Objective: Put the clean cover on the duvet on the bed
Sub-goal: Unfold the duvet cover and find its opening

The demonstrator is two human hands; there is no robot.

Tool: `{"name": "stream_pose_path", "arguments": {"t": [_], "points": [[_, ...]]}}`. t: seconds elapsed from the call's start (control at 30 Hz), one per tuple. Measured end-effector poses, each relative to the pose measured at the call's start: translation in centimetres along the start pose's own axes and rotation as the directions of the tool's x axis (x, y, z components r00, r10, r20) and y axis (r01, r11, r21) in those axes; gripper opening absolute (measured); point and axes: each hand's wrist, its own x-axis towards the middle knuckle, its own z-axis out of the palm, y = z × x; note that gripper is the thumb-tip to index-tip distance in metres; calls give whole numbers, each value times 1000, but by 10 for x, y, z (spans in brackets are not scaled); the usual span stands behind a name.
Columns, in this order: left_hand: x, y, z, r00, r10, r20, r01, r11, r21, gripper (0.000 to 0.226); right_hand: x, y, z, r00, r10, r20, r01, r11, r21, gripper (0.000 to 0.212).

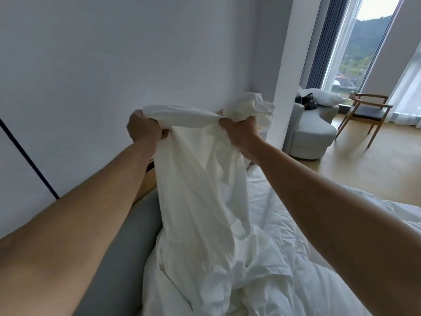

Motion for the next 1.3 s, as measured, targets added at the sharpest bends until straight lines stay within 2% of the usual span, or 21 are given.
{"name": "stream_pose_path", "arguments": {"t": [0.1, 0.17, 0.27, 0.33, 0.4, 0.5, 0.6, 0.67, 0.7, 0.77, 0.83, 0.87, 0.9, 0.97, 1.03, 1.07, 1.13, 1.17, 1.2, 1.23, 1.3], "points": [[15, 32, -6, 959, 262, -113, -242, 957, 160, 27, 3, -33, 12, 998, -68, 5, 68, 996, 62, 29], [17, 48, -14, 871, 471, -138, -426, 865, 267, 25, 8, -53, 14, 996, -87, -4, 87, 991, 106, 27], [9, 64, -28, 797, 604, -24, -562, 755, 338, 21, 15, -69, 7, 997, -79, -26, 82, 986, 146, 28], [-2, 67, -33, 837, 498, 228, -542, 696, 471, 21, 16, -67, 0, 998, -57, -17, 59, 987, 147, 28], [-20, 66, -34, 804, 151, 575, -536, 604, 590, 18, 11, -59, -5, 999, -27, 39, 23, 994, 111, 30], [-62, 51, -24, 493, -326, 807, -643, 488, 590, 28, -1, -41, -12, 973, 19, 232, -14, 1000, -24, 42], [-96, 29, -7, 309, -459, 833, -781, 377, 498, 31, -13, -25, -23, 908, 96, 407, 14, 966, -258, 52], [-98, 24, -6, 261, -481, 837, -780, 406, 477, 22, -20, -13, -32, 863, 158, 480, 28, 934, -357, 42], [-92, 24, -9, 289, -417, 862, -741, 473, 477, 16, -23, -7, -37, 832, 191, 520, 31, 922, -387, 38], [-75, 26, -14, 461, -129, 878, -589, 695, 412, 14, -31, 3, -47, 732, 275, 624, 39, 897, -441, 32], [-66, 25, -14, 633, 62, 771, -397, 881, 256, 33, -42, 8, -52, 553, 360, 751, 77, 876, -476, 29], [-68, 23, -9, 618, 36, 785, -302, 933, 196, 44, -47, 9, -51, 469, 389, 793, 106, 867, -488, 29], [-74, 15, -6, 509, -36, 860, -188, 970, 152, 54, -54, 11, -48, 408, 408, 817, 139, 857, -497, 29], [-95, -14, 9, 164, -100, 981, 84, 993, 87, 72, -65, 14, -40, 354, 426, 833, 207, 832, -514, 33], [-100, -39, 7, -18, 148, 989, 250, 958, -139, 64, -72, 18, -36, 348, 425, 835, 258, 813, -521, 38], [-104, -53, 8, -90, 153, 984, 417, 903, -102, 50, -73, 19, -36, 350, 423, 836, 259, 814, -520, 39], [-116, -78, 7, -252, 35, 967, 555, 824, 115, 56, -72, 22, -44, 369, 419, 830, 218, 829, -516, 37], [-119, -87, 5, -236, 17, 972, 613, 778, 135, 68, -71, 24, -48, 384, 415, 825, 194, 837, -512, 36], [-118, -94, 3, -154, -40, 987, 671, 729, 134, 76, -71, 27, -50, 409, 410, 816, 172, 843, -510, 36], [-112, -104, 0, -62, -132, 989, 638, 757, 141, 79, -71, 30, -52, 444, 404, 800, 156, 844, -513, 36], [-104, -111, -4, 39, -215, 976, 545, 823, 160, 81, -71, 37, -53, 514, 393, 762, 145, 836, -529, 34]]}}
